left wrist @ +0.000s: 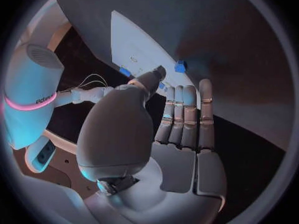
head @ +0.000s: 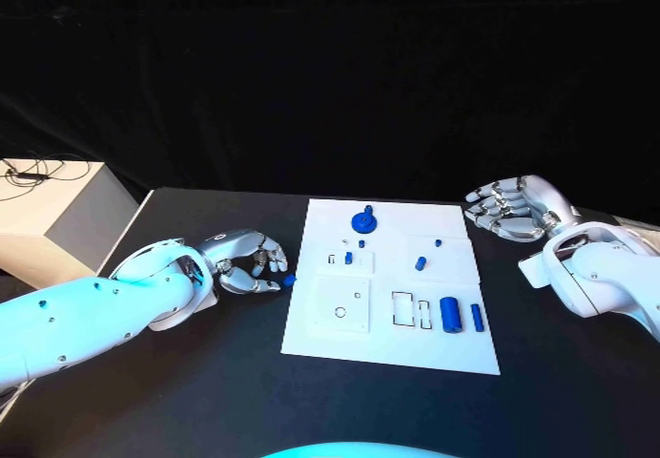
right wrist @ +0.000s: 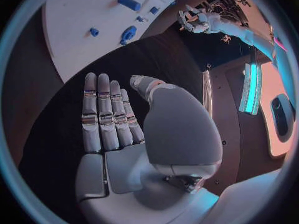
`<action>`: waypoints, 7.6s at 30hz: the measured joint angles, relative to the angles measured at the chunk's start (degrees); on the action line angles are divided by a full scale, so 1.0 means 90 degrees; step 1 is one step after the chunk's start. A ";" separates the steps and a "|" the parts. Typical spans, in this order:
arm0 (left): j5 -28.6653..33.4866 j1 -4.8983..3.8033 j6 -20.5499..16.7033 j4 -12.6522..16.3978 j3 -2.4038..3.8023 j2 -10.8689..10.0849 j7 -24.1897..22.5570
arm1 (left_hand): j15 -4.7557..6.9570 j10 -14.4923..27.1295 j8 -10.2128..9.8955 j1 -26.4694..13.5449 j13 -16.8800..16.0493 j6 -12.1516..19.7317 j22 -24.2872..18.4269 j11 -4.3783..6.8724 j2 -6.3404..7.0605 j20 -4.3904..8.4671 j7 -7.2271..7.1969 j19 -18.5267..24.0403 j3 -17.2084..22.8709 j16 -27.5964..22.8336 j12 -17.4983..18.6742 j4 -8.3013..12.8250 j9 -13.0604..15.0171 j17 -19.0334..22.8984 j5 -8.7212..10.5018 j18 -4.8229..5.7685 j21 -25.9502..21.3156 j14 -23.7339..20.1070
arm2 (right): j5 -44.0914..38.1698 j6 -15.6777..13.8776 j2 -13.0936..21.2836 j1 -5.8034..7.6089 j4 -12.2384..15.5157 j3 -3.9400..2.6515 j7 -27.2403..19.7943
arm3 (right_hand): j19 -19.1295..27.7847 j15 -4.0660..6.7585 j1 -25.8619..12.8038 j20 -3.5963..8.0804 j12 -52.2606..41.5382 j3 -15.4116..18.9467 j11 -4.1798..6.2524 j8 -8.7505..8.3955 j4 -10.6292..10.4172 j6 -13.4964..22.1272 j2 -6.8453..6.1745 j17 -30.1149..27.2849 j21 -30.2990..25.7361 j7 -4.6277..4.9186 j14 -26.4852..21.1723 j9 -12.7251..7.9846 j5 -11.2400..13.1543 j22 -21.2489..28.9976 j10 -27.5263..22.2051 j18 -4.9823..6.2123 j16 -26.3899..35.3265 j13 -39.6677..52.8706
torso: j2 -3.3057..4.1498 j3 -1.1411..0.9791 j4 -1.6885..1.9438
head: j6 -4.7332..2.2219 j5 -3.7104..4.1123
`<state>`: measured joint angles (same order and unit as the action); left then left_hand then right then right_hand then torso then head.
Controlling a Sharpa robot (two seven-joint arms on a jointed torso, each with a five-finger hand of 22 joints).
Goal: Assemble the parts on the task board
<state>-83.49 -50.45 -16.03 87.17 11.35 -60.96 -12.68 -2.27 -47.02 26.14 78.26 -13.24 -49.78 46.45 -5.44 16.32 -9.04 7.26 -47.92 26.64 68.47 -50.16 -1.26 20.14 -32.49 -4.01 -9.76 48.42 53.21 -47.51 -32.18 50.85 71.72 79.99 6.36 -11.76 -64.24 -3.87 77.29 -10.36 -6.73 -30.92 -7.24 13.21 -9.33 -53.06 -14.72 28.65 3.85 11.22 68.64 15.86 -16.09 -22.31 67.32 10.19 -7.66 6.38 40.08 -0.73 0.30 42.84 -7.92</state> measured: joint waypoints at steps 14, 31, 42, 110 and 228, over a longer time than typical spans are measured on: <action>-0.0562 0.0145 -0.0118 -0.0226 -0.0010 0.0332 0.0022 | 0.0000 0.0000 0.0000 0.0223 -0.0116 -0.0022 -0.0001 0.0001 -0.0101 0.0037 -0.0023 -0.0126 -0.0167 0.0184 -0.0232 -0.0115 -0.0077 -0.0060 0.0000 0.0001 0.0000 0.0000 | -0.0039 0.0000 -0.0017 -0.0019 -0.0006 0.0000 -0.0041 | 0.0023 -0.0026 0.0000 -0.0023 0.0024 0.0018 -0.0004 -0.0025 0.0018 0.0000 0.0000 -0.0043 0.0000 0.0000 -0.0020 -0.0013 0.0000 0.0064 0.0004 0.0000 0.0025 -0.0050 | 0.0030 0.0001 -0.0025 | 0.0024 -0.0003; -0.0823 0.0151 -0.0181 -0.0423 0.0005 0.0513 0.0263 | 0.0000 0.0048 -0.0061 0.0354 -0.0138 -0.0021 0.0044 0.0046 -0.0136 0.0059 -0.0022 -0.0194 -0.0167 0.0245 -0.0293 -0.0152 -0.0159 -0.0080 0.0000 0.0000 0.0024 0.0000 | -0.0046 0.0001 -0.0014 -0.0021 0.0010 0.0000 -0.0046 | 0.0046 -0.0069 0.0000 -0.0046 0.0049 0.0018 -0.0004 -0.0049 0.0018 0.0020 0.0000 -0.0088 0.0000 0.0020 -0.0022 -0.0019 0.0000 0.0142 0.0004 0.0000 0.0089 -0.0103 | 0.0043 0.0014 -0.0029 | 0.0031 0.0009; -0.0867 0.0160 -0.0201 -0.0458 -0.0007 0.0538 0.0432 | 0.0000 0.0082 -0.0134 0.0497 -0.0196 0.0025 0.0097 0.0013 -0.0148 0.0059 0.0024 -0.0240 -0.0166 0.0331 -0.0449 -0.0187 -0.0201 -0.0101 0.0000 0.0000 0.0091 0.0000 | -0.0046 0.0001 -0.0008 -0.0021 0.0016 0.0000 -0.0046 | 0.0068 -0.0069 0.0000 -0.0069 0.0074 0.0018 -0.0004 -0.0073 0.0018 0.0021 0.0000 -0.0096 0.0000 0.0020 -0.0021 -0.0024 0.0000 0.0159 0.0003 0.0000 0.0089 -0.0115 | 0.0039 0.0013 -0.0020 | 0.0046 0.0033; -0.0673 0.0158 -0.0556 -0.0474 0.0009 0.0631 0.0649 | 0.0252 -0.0634 0.0111 0.0700 0.0146 -0.0483 0.0490 0.0287 -0.1074 0.0284 -0.0071 -0.0516 0.0989 0.0994 -0.0023 -0.1449 -0.0670 -0.1355 0.0151 0.0002 0.0567 0.1260 | -0.0024 0.0002 0.0048 -0.0021 0.0085 0.0000 -0.0056 | 0.0113 -0.0069 -0.0093 -0.0068 0.0098 0.0037 -0.0049 -0.0103 -0.0001 0.0020 0.0026 -0.0156 0.0000 0.0017 -0.0021 -0.0036 -0.0075 0.0282 0.0002 0.0000 0.0148 -0.0181 | 0.0039 0.0013 -0.0026 | 0.0050 0.0048; -0.1336 -0.1686 -0.0214 -0.2532 -0.1047 0.2848 0.1026 | 0.0286 -0.0784 0.0249 0.0888 0.0182 -0.0692 0.0926 0.0307 -0.0870 0.0344 -0.0100 -0.1002 0.1168 0.1181 0.0027 -0.1447 -0.0365 -0.1831 0.0165 0.0003 0.1031 0.1652 | -0.0014 0.0002 -0.0054 -0.0004 0.0155 -0.0004 -0.0098 | 0.0136 -0.0091 -0.0092 -0.0091 0.0123 0.0036 -0.0049 -0.0128 -0.0001 0.0031 0.0026 -0.0194 0.0001 0.0027 -0.0044 -0.0045 -0.0074 0.0357 0.0002 0.0000 0.0173 -0.0224 | 0.0037 0.0018 -0.0016 | -0.0013 0.0241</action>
<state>-95.52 -65.63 -17.95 64.38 1.93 -35.33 -3.45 0.30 -54.08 28.38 86.25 -11.60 -56.00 54.79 -2.68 8.49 -5.94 6.36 -56.94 37.15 79.10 -49.91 -14.28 16.85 -48.97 -2.53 -9.74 57.71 68.09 -47.63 -32.16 50.36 71.68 81.38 6.33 -12.65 -63.02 -4.69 76.46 -11.18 -5.62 -30.59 -7.68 12.06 -9.33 -52.78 -14.49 26.90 3.86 11.47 68.25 15.45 -16.76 -19.10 67.34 10.19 -6.10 4.37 40.41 -0.57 0.16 42.72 -5.75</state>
